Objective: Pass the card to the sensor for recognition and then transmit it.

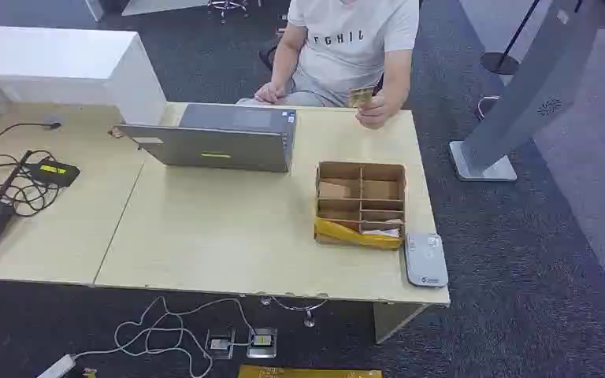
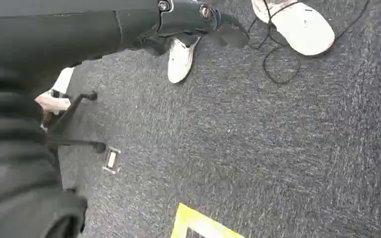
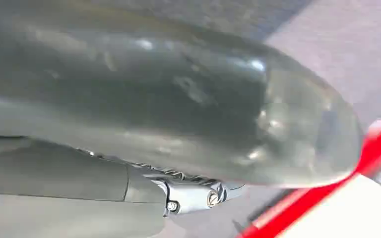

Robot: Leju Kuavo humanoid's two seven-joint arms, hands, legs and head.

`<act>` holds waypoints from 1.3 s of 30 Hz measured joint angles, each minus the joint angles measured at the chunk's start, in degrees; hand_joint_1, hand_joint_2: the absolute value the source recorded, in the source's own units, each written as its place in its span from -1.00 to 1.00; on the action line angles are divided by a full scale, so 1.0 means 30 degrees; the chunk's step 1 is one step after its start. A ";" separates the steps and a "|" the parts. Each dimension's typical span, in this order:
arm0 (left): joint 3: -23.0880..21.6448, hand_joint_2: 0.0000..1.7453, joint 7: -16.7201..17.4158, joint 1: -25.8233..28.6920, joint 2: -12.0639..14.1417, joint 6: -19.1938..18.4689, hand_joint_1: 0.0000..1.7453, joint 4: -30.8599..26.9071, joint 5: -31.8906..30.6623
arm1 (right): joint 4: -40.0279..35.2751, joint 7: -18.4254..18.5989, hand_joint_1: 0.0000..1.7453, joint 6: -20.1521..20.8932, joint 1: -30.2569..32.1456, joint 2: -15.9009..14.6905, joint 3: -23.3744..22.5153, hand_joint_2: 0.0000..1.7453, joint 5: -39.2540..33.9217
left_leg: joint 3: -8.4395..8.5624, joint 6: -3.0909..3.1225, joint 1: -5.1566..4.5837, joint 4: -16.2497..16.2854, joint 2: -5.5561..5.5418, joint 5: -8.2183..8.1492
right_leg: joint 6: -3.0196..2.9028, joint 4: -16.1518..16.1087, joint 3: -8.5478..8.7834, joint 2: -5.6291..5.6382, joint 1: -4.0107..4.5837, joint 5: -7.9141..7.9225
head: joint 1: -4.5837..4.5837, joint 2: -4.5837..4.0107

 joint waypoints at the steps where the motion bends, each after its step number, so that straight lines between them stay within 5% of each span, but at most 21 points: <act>1: -0.0029 -1.00 0.0007 -0.0002 0.0000 -0.0022 -1.00 0.0000 0.0000 | 0.0000 0.0000 -1.00 0.0029 -0.0079 -0.0262 -0.0058 -1.00 0.0088 | -0.0001 0.0000 0.0002 0.0000 0.0000 0.0000 | 0.0000 0.0000 -0.0001 0.0000 0.0001 0.0000 | -0.0007 0.0000; 7: -0.0364 -1.00 0.0014 -0.0019 0.0000 -0.0044 -1.00 0.0022 0.0015 | 0.0000 -0.0095 -1.00 0.0197 -0.0252 -0.1019 -0.0452 -1.00 0.0218 | -0.0006 0.0010 0.0001 -0.0001 -0.0001 -0.0007 | 0.0001 0.0000 0.0001 0.0001 0.0003 -0.0001 | 0.0000 0.0000; 10: -0.0430 -1.00 0.0015 -0.0022 0.0000 0.0029 -1.00 0.0036 0.0400 | -0.0029 -0.2206 -1.00 0.2422 -0.0508 -0.1404 -0.0612 -1.00 0.0239 | -0.0007 0.0013 -0.0009 -0.0001 0.0006 -0.0008 | 0.0004 0.0000 0.0001 -0.0003 -0.0007 0.0002 | -0.0015 0.0000; 11: -0.0430 -1.00 0.0014 -0.0024 0.0000 0.0022 -1.00 0.0043 0.0444 | -0.0081 -0.2361 -1.00 0.2903 -0.0756 -0.1638 -0.0663 1.00 0.0409 | -0.0007 0.0013 -0.0022 -0.0001 0.0006 -0.0008 | 0.0004 0.0006 -0.0004 -0.0003 -0.0021 0.0002 | -0.0007 0.0000; 17: -0.0583 -1.00 -0.0438 -0.0093 0.0000 0.0015 -1.00 0.0044 0.0306 | -0.1591 -0.0836 -1.00 0.5743 -0.1650 -0.3416 -0.2077 1.00 0.3319 | -0.0099 0.0060 -0.0010 -0.0004 -0.0072 0.0023 | 0.0006 0.0017 0.0007 -0.0114 -0.0007 -0.0001 | 0.0000 0.0000; 22: -0.0816 -1.00 -0.0787 -0.0220 0.0022 0.0015 -1.00 0.0044 0.0371 | -0.5661 0.2778 -1.00 0.7241 -0.1526 -0.3438 -0.4134 1.00 0.6147 | -0.0124 0.0086 -0.0026 -0.0011 -0.0109 0.0041 | 0.0006 0.0025 0.0020 -0.0160 -0.0017 -0.0001 | -0.0007 0.0000; 27: -0.0940 -1.00 -0.1056 -0.0313 0.0182 -0.0166 -1.00 0.0051 0.0568 | -1.0826 0.6385 -1.00 0.7205 -0.2863 -0.3052 -0.4888 1.00 0.6039 | -0.0163 0.0082 -0.0053 -0.0010 -0.0226 0.0081 | 0.0007 0.0047 -0.0021 -0.0274 -0.0043 -0.0001 | -0.0007 0.0000; 32: -0.1122 -1.00 -0.1056 -0.0363 0.0146 -0.0467 -1.00 0.0051 0.0386 | -1.5245 0.8761 -1.00 0.6322 -0.4319 -0.3015 -0.4465 1.00 0.4807 | -0.0220 0.0101 -0.0004 -0.0007 -0.0389 0.0141 | 0.0012 0.0036 -0.0022 -0.0438 0.0009 -0.0007 | 0.0036 0.0000; 34: -0.1282 -1.00 -0.1056 -0.0342 0.0219 -0.0568 -1.00 0.0088 0.0255 | -1.7366 1.0052 -1.00 0.5073 -0.4797 -0.2752 -0.3833 1.00 0.4164 | -0.0217 0.0097 -0.0023 -0.0009 -0.0347 0.0141 | 0.0011 0.0045 -0.0048 -0.0373 -0.0009 -0.0006 | -0.0023 0.0000; 39: -0.1450 -1.00 -0.1035 -0.0430 0.0226 -0.0612 -1.00 0.0109 0.0226 | -2.0125 1.0361 -1.00 0.1433 -0.6191 -0.2366 -0.1556 1.00 0.4043 | -0.0282 0.0097 -0.0014 -0.0016 -0.0342 0.0140 | 0.0012 0.0045 -0.0032 -0.0389 0.0001 -0.0006 | 0.0015 0.0000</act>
